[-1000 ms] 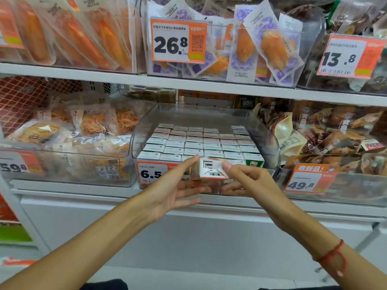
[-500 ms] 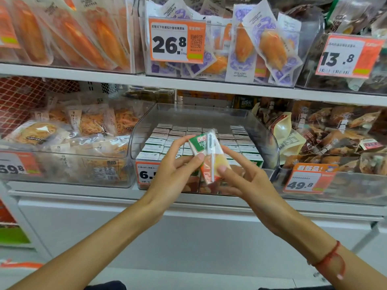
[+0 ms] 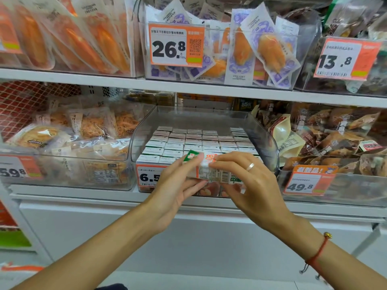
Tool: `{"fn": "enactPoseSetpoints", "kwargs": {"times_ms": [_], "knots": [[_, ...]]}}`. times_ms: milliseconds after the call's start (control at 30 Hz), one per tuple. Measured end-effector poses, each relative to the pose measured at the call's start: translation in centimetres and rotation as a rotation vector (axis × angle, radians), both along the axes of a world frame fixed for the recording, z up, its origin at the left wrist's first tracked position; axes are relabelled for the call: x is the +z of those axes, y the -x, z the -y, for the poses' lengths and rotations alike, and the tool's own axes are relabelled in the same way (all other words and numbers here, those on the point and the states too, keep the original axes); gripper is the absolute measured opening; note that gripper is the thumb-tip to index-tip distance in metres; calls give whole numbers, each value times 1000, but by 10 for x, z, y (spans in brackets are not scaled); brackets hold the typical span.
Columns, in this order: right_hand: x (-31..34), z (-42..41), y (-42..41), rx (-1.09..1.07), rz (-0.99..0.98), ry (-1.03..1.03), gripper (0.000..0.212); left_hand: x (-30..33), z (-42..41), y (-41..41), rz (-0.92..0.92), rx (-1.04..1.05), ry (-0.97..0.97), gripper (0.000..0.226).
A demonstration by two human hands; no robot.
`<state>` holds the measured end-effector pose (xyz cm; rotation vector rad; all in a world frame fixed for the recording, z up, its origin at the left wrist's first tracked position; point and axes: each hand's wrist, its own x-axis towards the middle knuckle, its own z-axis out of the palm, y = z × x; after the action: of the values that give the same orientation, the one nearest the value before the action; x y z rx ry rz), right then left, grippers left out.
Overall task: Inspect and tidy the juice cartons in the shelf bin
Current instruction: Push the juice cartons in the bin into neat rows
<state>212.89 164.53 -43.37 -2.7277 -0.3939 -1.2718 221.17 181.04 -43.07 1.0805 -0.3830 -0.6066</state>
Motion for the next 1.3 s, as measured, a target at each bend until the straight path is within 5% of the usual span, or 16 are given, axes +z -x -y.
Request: {"fn": "enactPoseSetpoints", "kwargs": {"times_ms": [167,300,467,900,1300], "knots": [[4,21,0,-50,-128,-108,40,-10,3,-4,44,56,-9,46],[6,67,4,-354,-4,-236,37,-5,6,-8,157,60,23,55],[-13,98,9,-668,-210,-194,54,13,37,-12,412,66,-50,63],[-20,101,7,-617,-124,-199,48,19,118,-40,811,-284,-384,63],[-19,101,7,-600,-129,-217,47,52,136,-49,1244,-427,-712,40]]}}
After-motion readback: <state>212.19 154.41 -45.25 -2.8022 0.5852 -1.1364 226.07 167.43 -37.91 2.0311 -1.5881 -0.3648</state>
